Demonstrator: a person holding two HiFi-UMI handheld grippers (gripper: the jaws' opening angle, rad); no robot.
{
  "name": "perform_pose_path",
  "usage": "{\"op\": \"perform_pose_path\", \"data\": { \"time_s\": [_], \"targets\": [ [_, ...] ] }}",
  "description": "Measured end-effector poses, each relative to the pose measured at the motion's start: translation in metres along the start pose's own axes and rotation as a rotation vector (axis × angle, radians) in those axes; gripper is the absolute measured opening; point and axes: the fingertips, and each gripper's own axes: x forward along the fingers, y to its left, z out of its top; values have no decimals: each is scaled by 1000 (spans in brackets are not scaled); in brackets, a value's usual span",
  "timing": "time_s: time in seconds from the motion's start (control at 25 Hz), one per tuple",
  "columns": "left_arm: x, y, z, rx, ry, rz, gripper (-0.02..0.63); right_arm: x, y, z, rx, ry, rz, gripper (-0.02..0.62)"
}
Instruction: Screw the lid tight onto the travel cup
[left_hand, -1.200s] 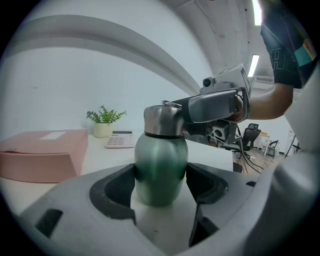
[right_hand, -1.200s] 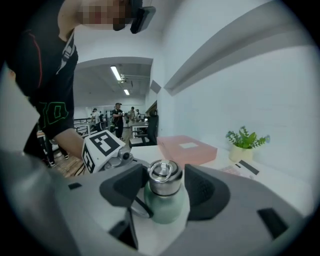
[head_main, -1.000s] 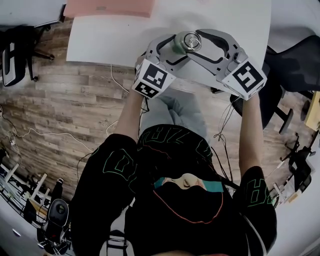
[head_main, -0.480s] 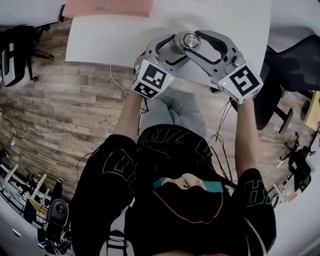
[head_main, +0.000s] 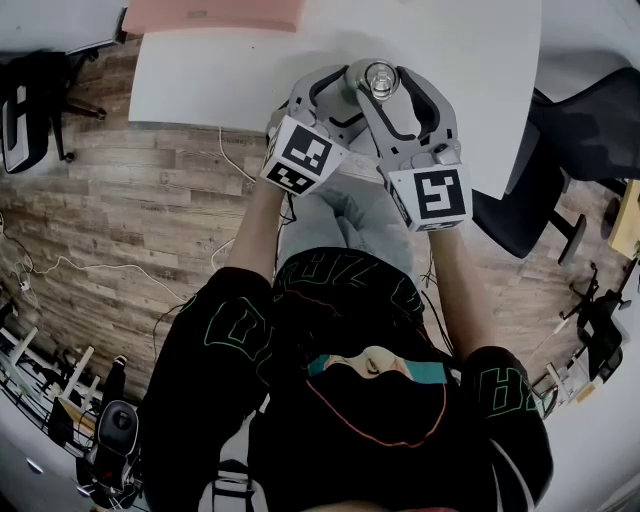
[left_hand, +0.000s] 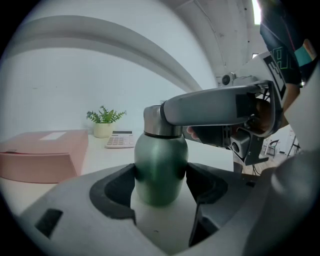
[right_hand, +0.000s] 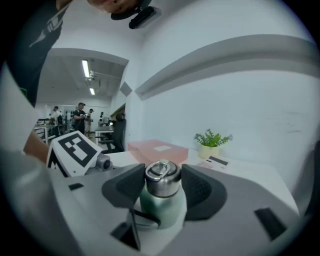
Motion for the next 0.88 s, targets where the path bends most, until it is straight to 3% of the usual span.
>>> {"op": "perform_pose_path", "data": {
  "time_s": [0.2, 0.32, 0.48, 0.88],
  "targets": [
    [0, 0, 1, 2, 1, 3, 331, 0, -2, -2, 40, 29, -197, 233],
    [0, 0, 1, -1, 1, 4, 331, 3, 0, 0, -8, 56, -229, 235],
    [-1, 0, 1, -2, 2, 3, 331, 1, 6, -1, -101, 66, -118, 240],
    [2, 1, 0, -3, 0, -1, 331, -1, 5, -11, -61, 86, 247, 262]
  ]
}}
